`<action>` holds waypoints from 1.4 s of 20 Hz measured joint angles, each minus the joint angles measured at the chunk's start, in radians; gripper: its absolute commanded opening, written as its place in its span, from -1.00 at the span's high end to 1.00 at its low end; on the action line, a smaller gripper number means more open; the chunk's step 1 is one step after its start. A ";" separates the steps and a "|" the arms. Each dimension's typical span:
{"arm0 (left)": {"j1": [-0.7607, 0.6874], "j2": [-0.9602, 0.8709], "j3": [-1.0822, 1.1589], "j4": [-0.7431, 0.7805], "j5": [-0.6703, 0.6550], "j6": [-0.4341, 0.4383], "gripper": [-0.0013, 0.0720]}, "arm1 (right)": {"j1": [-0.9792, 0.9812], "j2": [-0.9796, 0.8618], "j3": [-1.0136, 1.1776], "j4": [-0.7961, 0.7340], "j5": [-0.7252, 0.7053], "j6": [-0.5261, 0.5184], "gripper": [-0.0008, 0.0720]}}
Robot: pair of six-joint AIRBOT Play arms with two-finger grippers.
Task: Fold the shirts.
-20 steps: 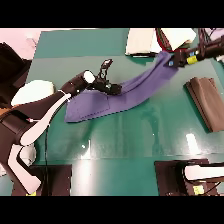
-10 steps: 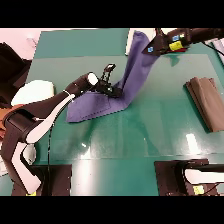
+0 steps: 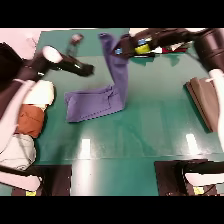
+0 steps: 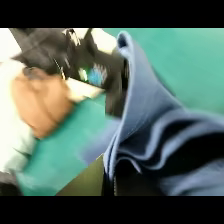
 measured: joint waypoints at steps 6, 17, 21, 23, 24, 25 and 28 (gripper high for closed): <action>0.235 0.289 0.000 0.083 -0.034 0.002 0.90 | 0.231 -0.161 0.001 0.155 -0.259 -0.136 0.10; 0.166 0.379 -0.007 0.101 -0.064 0.009 0.91 | -0.064 -0.047 -0.256 -0.068 -0.062 -0.112 -0.62; 0.127 0.377 -0.023 0.101 -0.052 0.009 0.90 | -0.207 -0.058 -0.427 -0.041 -0.043 -0.099 -0.64; 0.118 0.377 -0.027 0.097 -0.048 0.009 0.90 | -0.238 -0.103 -0.473 0.006 -0.037 -0.095 -0.64; 0.117 0.377 -0.029 0.098 -0.044 0.009 0.90 | -0.245 -0.128 -0.485 0.028 -0.038 -0.094 -0.64; 0.116 0.377 -0.029 0.099 -0.044 0.009 0.90 | -0.245 -0.157 -0.495 0.052 -0.044 -0.093 -0.64; 0.111 0.377 -0.031 0.097 -0.044 0.009 0.90 | -0.220 -0.234 -0.509 0.121 -0.074 -0.093 -0.62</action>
